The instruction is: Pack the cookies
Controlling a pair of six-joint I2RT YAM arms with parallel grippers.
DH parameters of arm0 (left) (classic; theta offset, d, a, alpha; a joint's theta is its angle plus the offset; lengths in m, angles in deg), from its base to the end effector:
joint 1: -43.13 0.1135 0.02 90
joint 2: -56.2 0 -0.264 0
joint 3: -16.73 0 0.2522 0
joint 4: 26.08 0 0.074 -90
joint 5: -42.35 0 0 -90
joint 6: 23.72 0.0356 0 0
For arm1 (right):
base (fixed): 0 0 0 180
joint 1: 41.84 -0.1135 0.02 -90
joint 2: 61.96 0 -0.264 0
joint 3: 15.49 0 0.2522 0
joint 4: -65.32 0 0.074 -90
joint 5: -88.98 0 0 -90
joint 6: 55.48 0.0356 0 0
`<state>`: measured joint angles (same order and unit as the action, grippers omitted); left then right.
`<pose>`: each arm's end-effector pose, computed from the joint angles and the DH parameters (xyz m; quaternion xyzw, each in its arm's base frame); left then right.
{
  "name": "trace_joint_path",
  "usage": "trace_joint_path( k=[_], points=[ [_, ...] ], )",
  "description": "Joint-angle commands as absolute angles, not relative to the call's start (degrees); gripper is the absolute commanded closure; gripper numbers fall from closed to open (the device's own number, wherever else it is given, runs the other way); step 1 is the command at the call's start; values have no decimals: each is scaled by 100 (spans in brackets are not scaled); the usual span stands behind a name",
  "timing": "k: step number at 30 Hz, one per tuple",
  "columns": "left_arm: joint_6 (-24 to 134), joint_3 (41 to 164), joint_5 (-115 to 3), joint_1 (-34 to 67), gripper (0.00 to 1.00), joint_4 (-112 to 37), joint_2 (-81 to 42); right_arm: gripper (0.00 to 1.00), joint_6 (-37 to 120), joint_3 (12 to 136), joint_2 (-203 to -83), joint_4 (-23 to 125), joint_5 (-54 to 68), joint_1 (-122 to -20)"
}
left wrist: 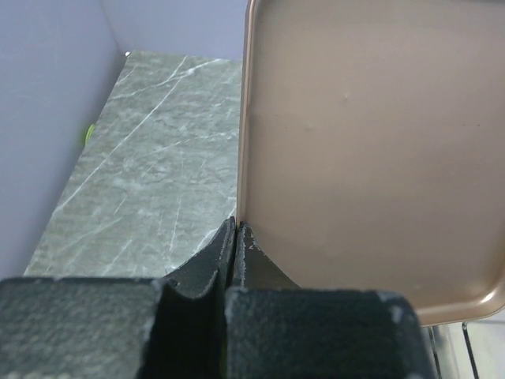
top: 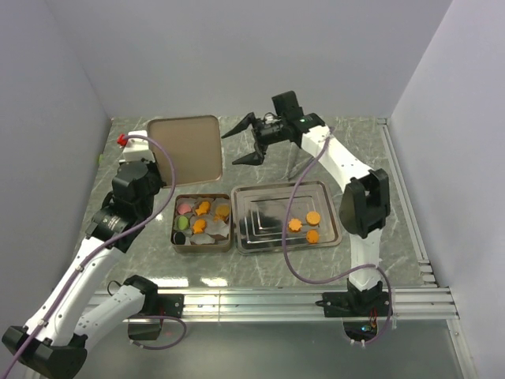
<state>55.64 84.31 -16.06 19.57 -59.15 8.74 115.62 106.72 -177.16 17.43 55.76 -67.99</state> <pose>0.1724 -0.0548 0.3714 -0.0838 0.7671 0.0273 0.6355 0.3939 0.2266 0.3220 -0.1938 -0.8011 -0.5509 0.1313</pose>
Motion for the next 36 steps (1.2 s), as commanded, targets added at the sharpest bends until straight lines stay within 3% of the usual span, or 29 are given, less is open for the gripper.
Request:
trace_joint_path(
  k=[1,7,18,27,30,36],
  points=[
    [5924,8437,-2005,1922,99,-5364,1067,11,11607,11139,-17937,1394,6112,-6969],
    [6276,8199,-2155,1887,99,-5196,1419,2,11705,10937,-17982,1509,6306,-7093],
    [6812,8076,-1672,1764,99,-5153,1367,0,10871,10885,-17833,402,6701,-7444],
    [7375,8059,-486,1281,100,-4872,1191,0,11080,10752,-17674,260,7026,-7620],
    [7366,8111,-73,1035,99,-4810,1234,0,11526,10770,-17648,497,7018,-7638],
    [7541,8076,963,455,100,-4634,1059,0,13281,10322,-17341,2463,7053,-7699]
  ],
)
